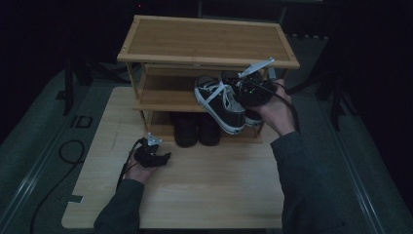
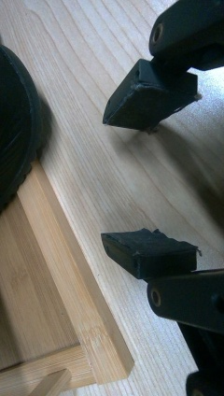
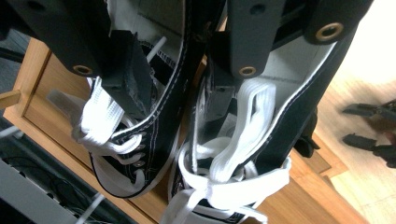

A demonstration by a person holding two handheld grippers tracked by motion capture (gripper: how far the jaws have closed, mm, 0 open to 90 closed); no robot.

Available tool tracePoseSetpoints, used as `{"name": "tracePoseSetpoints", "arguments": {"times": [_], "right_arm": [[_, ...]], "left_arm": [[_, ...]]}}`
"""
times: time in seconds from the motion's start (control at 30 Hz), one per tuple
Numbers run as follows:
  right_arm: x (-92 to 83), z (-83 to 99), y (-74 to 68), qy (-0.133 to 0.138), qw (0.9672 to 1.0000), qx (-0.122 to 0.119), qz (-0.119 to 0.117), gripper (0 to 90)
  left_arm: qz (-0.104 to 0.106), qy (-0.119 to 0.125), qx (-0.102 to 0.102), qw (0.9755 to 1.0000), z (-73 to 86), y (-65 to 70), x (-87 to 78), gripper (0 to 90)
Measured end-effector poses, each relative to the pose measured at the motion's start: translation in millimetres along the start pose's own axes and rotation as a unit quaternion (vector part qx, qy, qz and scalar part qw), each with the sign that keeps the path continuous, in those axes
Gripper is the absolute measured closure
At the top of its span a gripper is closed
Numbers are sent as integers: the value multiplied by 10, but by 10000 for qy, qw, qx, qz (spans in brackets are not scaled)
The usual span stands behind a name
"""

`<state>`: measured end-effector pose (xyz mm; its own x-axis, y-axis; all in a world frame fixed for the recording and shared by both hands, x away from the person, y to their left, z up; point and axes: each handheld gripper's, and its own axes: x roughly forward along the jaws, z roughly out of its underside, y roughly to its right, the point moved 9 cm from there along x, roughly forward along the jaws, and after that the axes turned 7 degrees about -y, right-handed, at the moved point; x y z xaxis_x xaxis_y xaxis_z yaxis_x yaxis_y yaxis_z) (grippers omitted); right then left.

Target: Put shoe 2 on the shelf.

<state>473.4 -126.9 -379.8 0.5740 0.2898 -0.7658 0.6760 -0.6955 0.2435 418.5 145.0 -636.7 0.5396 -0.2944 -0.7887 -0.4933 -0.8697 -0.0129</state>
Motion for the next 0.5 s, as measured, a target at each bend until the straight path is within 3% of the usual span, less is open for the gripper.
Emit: {"name": "tracePoseSetpoints", "arguments": {"times": [0.33, 0.5], "right_arm": [[-185, -27, -36, 271, 9992, -117, -269, 661], [-232, -51, -69, 398, 9985, -208, -302, 725]], "left_arm": [[-5, -5, -3, 10000, 0, 1, 0, 379], [-4, -8, 0, 10000, 0, 1, 0, 379]]}}
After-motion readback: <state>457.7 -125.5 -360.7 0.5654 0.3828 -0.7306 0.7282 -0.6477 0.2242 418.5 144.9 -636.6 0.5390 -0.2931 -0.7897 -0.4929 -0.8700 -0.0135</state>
